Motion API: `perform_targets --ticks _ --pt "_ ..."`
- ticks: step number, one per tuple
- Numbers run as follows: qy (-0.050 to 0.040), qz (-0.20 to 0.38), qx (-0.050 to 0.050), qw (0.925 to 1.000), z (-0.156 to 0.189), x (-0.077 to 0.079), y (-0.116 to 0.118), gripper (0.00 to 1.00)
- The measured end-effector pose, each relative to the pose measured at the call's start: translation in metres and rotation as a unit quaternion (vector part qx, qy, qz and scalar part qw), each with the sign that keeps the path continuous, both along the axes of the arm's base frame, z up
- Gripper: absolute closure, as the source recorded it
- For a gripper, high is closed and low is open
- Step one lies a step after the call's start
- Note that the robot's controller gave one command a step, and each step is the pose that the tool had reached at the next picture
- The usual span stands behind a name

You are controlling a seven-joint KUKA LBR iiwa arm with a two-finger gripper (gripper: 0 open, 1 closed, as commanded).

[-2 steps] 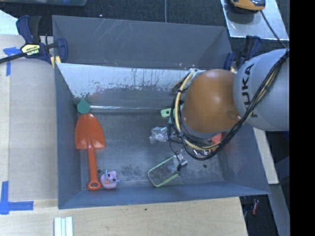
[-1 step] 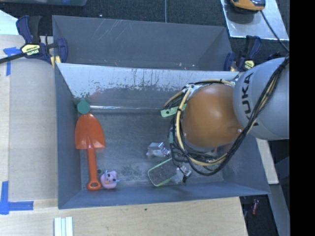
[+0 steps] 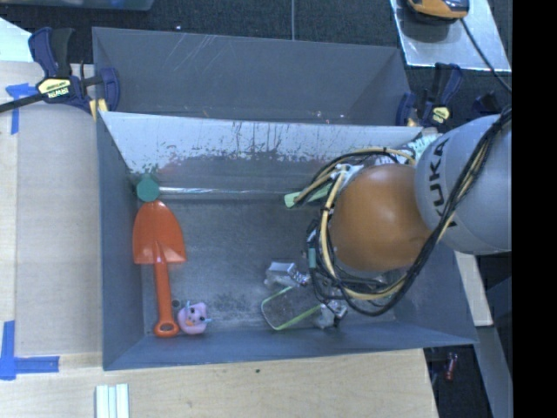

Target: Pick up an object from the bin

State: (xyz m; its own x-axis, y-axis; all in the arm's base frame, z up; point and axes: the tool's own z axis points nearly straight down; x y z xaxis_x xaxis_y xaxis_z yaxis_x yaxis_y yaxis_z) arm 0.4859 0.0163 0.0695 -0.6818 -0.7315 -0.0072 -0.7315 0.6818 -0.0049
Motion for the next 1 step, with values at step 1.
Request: perform_targets --ticks 1 --pt "0.0013 -0.020 0.001 0.9998 0.0018 0.0231 -0.0057 1.00"
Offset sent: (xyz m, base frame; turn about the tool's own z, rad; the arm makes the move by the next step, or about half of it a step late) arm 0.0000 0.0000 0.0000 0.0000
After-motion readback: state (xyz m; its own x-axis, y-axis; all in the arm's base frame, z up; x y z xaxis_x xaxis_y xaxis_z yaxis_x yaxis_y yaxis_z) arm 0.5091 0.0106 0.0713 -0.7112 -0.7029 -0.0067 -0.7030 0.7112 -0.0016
